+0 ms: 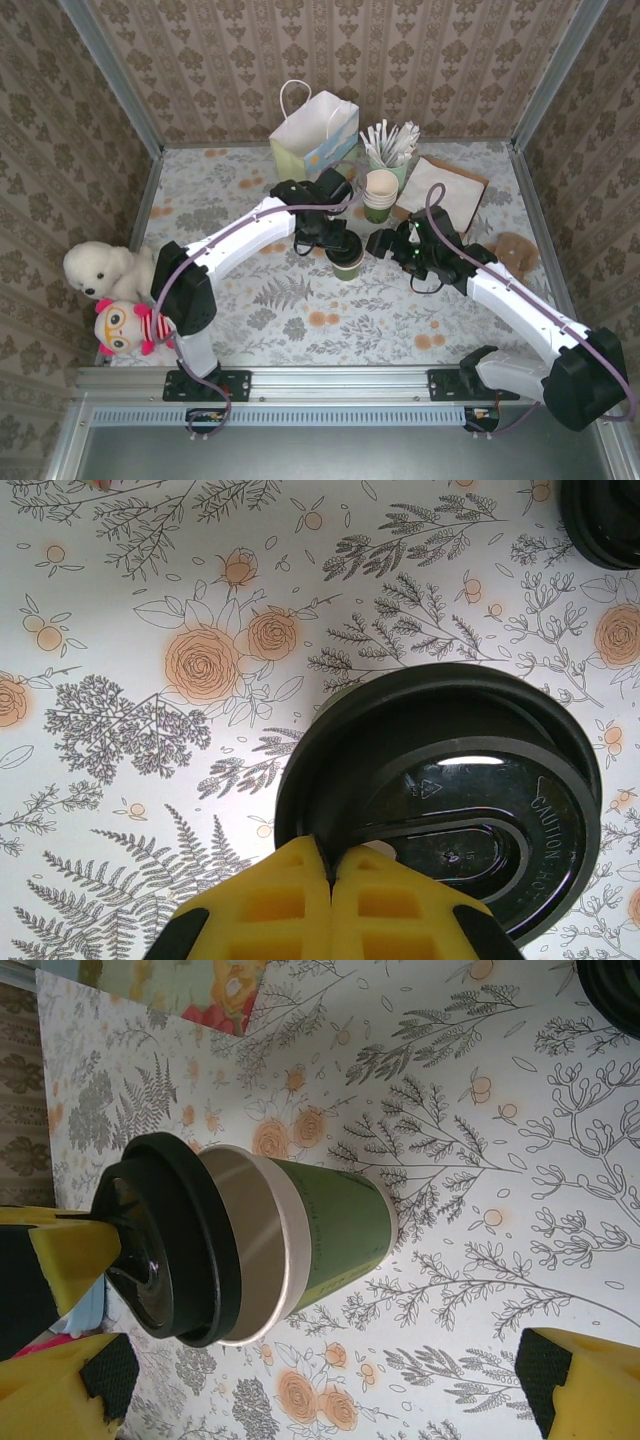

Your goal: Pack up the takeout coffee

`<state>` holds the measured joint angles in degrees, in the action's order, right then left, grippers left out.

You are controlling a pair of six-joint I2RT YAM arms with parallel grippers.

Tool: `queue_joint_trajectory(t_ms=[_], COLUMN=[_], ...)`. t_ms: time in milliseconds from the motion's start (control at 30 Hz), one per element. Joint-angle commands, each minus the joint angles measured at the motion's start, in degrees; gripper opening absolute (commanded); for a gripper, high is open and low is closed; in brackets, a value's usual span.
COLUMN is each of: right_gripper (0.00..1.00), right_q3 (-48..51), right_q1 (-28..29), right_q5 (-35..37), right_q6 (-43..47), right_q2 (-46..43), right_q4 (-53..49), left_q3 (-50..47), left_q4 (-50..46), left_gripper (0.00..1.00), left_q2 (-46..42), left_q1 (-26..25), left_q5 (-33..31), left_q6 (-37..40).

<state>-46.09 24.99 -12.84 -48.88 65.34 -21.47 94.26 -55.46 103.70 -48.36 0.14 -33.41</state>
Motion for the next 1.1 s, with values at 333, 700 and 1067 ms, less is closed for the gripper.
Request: queue_joint_trajectory(t_ms=[333, 700, 1067], right_gripper=[0.97, 0.95, 0.89], right_q3=[1.4, 0.6, 1.4], right_q1=[-1.0, -1.1, -1.0], right_q5=[-2.5, -3.7, -6.6], right_q6=[-1.8, -2.1, -1.9], right_q2=[1.5, 3.9, 4.8], right_q4=[1.6, 0.9, 2.9], left_q3=[6.2, 8.3, 9.8], left_q4=[-5.3, -7.4, -9.8], left_gripper=[0.00, 0.00, 0.00], left_q2=[4.0, 5.1, 7.3], left_q1=[-0.6, -0.8, -0.8], left_q5=[-0.2, 1.9, 1.5], left_q6=[1.6, 3.4, 4.3])
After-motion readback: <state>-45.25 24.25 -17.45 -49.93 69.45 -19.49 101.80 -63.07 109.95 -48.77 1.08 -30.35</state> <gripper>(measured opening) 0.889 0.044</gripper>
